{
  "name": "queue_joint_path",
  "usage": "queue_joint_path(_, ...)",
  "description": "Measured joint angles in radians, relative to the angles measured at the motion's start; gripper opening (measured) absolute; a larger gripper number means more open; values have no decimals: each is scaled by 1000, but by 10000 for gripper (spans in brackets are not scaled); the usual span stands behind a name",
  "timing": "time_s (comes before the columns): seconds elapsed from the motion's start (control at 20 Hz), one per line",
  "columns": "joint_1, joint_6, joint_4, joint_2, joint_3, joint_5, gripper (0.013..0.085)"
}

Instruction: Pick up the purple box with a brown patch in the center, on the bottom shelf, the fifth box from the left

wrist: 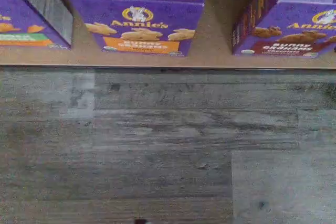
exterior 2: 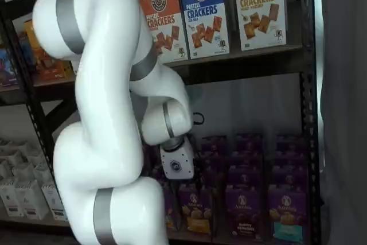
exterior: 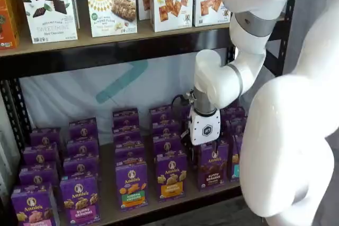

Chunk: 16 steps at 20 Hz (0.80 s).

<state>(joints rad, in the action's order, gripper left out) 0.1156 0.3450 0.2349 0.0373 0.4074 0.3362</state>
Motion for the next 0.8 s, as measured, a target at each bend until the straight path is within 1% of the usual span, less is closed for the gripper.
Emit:
queue_joint_path(0.35,-59,-14,46,-116,103,-16,850)
queue_joint_path(0.5,-76,-31,46,-155,144,-16,850)
queue_joint_path(0.8,-113,-90,24,-255,232,-16,850)
